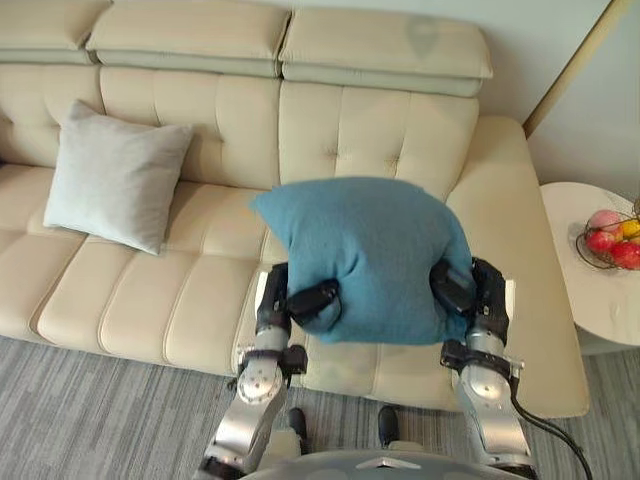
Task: Pick up cushions and gather them together orderly.
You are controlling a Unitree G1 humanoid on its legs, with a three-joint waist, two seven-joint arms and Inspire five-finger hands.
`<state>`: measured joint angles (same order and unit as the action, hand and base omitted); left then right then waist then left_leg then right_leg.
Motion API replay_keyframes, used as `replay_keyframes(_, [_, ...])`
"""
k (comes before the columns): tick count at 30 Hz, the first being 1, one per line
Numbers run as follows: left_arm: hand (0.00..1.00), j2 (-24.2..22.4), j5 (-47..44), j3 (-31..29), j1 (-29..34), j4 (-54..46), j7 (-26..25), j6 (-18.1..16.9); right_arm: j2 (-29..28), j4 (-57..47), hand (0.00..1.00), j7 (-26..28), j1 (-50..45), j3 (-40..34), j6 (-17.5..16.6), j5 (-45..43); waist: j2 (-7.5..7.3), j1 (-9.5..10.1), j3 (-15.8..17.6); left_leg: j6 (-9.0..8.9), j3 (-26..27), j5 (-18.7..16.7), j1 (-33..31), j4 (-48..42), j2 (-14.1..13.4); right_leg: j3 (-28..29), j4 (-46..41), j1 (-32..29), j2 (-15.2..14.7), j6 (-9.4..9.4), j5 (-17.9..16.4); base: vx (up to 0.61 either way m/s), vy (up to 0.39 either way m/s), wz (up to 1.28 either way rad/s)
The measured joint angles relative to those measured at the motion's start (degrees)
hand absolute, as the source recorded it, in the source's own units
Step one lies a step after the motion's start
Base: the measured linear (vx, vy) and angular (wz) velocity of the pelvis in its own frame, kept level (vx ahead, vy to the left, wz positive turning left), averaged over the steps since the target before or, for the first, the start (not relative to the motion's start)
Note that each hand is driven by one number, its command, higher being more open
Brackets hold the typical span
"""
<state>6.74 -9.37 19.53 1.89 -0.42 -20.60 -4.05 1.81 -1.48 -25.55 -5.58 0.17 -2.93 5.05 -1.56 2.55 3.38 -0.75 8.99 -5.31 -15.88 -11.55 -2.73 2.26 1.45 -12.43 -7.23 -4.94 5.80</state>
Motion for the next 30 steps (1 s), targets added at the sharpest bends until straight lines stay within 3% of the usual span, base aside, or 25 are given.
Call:
replay_keyframes(4, [0.0,0.42,0.07,-0.23,-15.56,4.41,-6.17,-0.17,-0.35,-0.01,0.0,-7.09,11.81,0.77,0.01,2.35,0.09,0.27,2.63,0.56,0.83,0.48,-7.29,-3.25,-0.43,0.29,-0.2,-6.47,-0.09,-0.39,2.67,-0.14,0.039,-0.11])
replay_keyframes(6, [0.0,3.22,0.07,-0.23,-25.37,7.3,-8.99,-0.18,-0.19,0.0,0.0,-10.45,19.56,0.82,0.05,3.07,0.16,0.56,5.15,0.73,1.59,0.87,-10.88,-4.91,-0.87,1.15,-0.16,-9.74,0.02,-0.35,4.32,-0.15,0.006,-0.19])
replay_keyframes(9, [0.0,6.83,0.06,-0.27,-38.54,11.84,-10.94,-0.17,0.07,0.29,0.0,-15.36,28.73,0.63,0.37,4.14,0.13,0.47,8.1,0.75,1.61,2.28,-14.81,-5.33,-0.91,1.24,0.35,-13.27,0.03,-0.29,5.9,-0.1,-0.012,-0.02])
replay_keyframes(10, [0.0,7.2,0.06,-0.27,-40.17,12.53,-11.04,-0.17,0.07,0.48,0.0,-15.81,29.87,0.53,0.37,4.15,0.11,0.47,8.34,0.73,1.6,2.45,-15.3,-5.33,-0.91,1.24,0.46,-13.72,0.03,-0.31,6.04,-0.07,-0.018,0.04])
replay_keyframes(11, [0.0,9.02,0.07,-0.42,-49.75,17.4,-11.46,-0.16,0.15,2.62,0.0,-17.7,37.08,-1.15,0.43,4.56,0.06,0.35,10.21,0.71,1.54,3.51,-17.74,-5.31,-0.87,1.22,1.24,-15.78,0.03,-0.34,7.11,-0.05,-0.015,0.04])
replay_keyframes(12, [0.0,9.49,0.07,-0.61,-52.87,18.93,-11.47,-0.16,0.3,3.52,0.0,-18.24,39.63,-1.73,0.46,4.62,0.06,0.26,10.83,0.64,1.51,3.86,-18.65,-5.31,-0.87,1.21,1.75,-16.44,0.02,-0.39,7.64,-0.04,-0.011,0.05])
replay_keyframes(13, [1.0,10.34,0.07,-0.91,-60.0,22.59,-11.52,-0.15,0.84,6.0,0.0,-19.34,45.53,-3.06,0.55,4.9,0.05,0.14,12.52,0.61,1.51,4.74,-20.34,-5.07,-0.83,1.21,2.93,-17.76,0.04,-0.27,8.82,-0.03,-0.005,0.03])
replay_keyframes(14, [1.0,10.57,0.08,-1.05,-62.97,24.17,-11.51,-0.14,0.96,7.09,1.0,-19.83,48.01,-3.73,0.72,4.93,0.01,0.1,13.28,0.55,1.5,5.17,-20.96,-4.74,-0.81,1.21,3.38,-18.24,0.05,-0.22,9.26,0.0,0.0,0.0])
replay_keyframes(17, [1.0,10.74,0.5,-4.19,-73.45,30.52,-11.37,0.04,1.24,12.1,1.0,-21.22,58.0,-6.09,1.91,4.95,0.08,-0.57,16.13,0.2,1.42,6.2,-23.95,-4.5,-1.13,1.26,3.35,-21.48,0.65,0.13,10.34,0.01,0.002,-0.01])
replay_keyframes(21, [1.0,8.31,0.58,-10.56,-81.45,37.47,-12.43,1.54,0.59,19.4,1.0,-22.69,66.44,-8.62,3.62,4.84,0.0,-1.49,16.67,-0.25,1.43,5.91,-28.37,-5.9,-2.17,1.65,3.33,-25.32,1.31,0.23,11.21,0.06,0.017,-0.08])
replay_keyframes(26, [1.0,6.54,0.42,-17.2,-85.87,43.09,-11.21,2.5,1.58,29.27,1.0,-20.49,73.19,-11.7,4.2,-0.75,0.04,-1.53,16.7,-0.47,1.37,5.16,-32.56,-8.01,-3.4,1.61,3.33,-28.92,2.26,0.29,12.68,0.07,0.04,-0.12])
replay_keyframes(30, [1.0,4.52,-2.27,-20.81,-85.67,51.34,-8.43,3.55,4.37,39.22,1.0,-13.71,75.42,-11.78,4.94,-9.83,-0.01,-1.24,16.82,-0.57,0.33,5.06,-34.78,-8.62,-3.84,0.84,3.32,-30.32,2.46,0.29,12.68,0.07,0.042,0.07])
